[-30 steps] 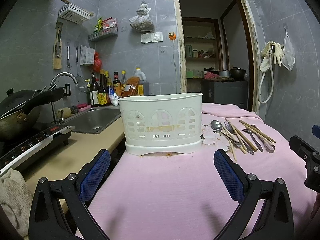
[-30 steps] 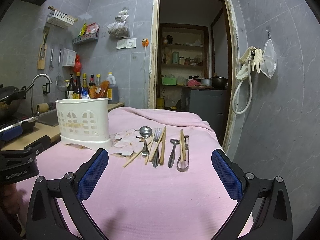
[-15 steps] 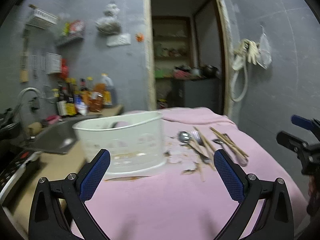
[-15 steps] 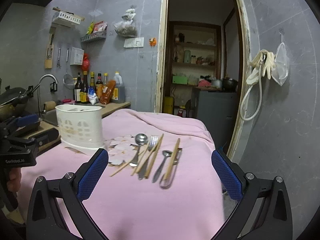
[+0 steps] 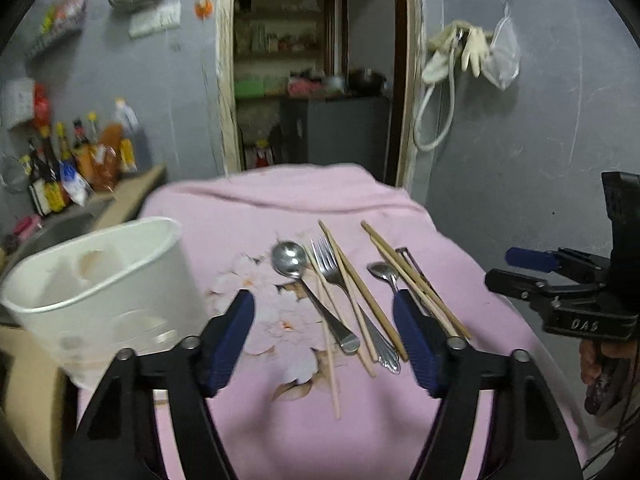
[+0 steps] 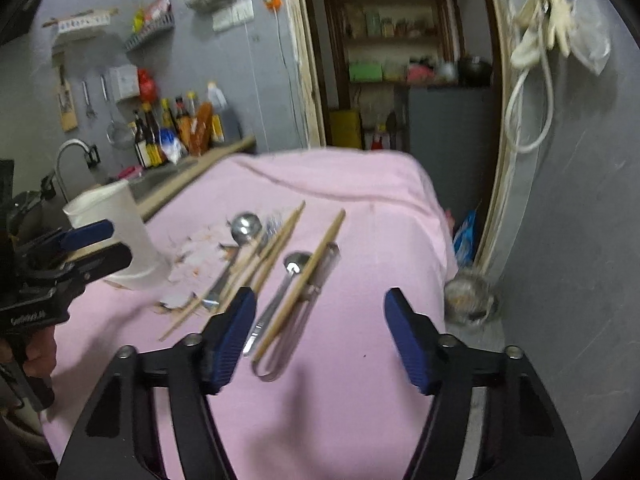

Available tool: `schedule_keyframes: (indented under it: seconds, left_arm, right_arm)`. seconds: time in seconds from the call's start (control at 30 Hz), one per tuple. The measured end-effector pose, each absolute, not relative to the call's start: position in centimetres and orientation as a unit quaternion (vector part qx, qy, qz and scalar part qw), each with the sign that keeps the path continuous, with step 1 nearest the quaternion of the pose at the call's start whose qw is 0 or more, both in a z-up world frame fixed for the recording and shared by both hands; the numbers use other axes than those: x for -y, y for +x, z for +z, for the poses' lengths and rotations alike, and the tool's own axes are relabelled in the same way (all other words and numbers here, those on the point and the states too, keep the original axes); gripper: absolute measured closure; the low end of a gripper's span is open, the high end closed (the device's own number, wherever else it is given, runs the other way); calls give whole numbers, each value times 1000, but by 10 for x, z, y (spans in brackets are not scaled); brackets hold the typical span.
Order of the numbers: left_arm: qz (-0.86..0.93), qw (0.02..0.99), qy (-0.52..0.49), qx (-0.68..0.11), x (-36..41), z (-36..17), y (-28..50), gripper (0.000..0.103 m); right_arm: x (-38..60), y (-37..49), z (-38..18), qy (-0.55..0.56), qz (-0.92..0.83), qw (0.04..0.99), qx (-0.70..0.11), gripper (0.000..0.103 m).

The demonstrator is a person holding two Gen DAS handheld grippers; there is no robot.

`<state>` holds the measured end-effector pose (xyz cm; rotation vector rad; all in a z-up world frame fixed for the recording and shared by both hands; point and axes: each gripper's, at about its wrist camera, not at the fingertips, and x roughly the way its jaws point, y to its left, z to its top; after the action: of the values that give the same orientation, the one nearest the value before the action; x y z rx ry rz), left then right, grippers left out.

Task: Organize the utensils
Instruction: 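Grasp the silver spoon with the left tool while the right tool grasps the thin metal utensil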

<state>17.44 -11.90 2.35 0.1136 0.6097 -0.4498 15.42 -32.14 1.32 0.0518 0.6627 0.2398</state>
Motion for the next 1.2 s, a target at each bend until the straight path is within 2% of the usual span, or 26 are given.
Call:
schedule_keyframes:
  seconds: [0.07, 0.37, 0.53, 1.1, 1.2]
  left_arm:
    - [-211, 923, 56, -316, 126, 17, 191, 48]
    - [-163, 923, 66, -343, 144, -2, 251, 54]
    - [-148, 922, 64, -351, 138, -11, 272, 60]
    - [-140, 896, 26, -420, 128, -33, 310, 60]
    - [-139, 884, 11, -447, 126, -42, 321, 60]
  right_arm:
    - [325, 168, 5, 27, 122, 930, -345, 54]
    - [327, 223, -18, 33, 154, 901, -404, 71]
    - [324, 240, -25, 31, 159, 893, -420, 72]
    - [307, 259, -26, 35, 170, 884, -435, 72]
    - [308, 257, -26, 41, 174, 883, -434, 79]
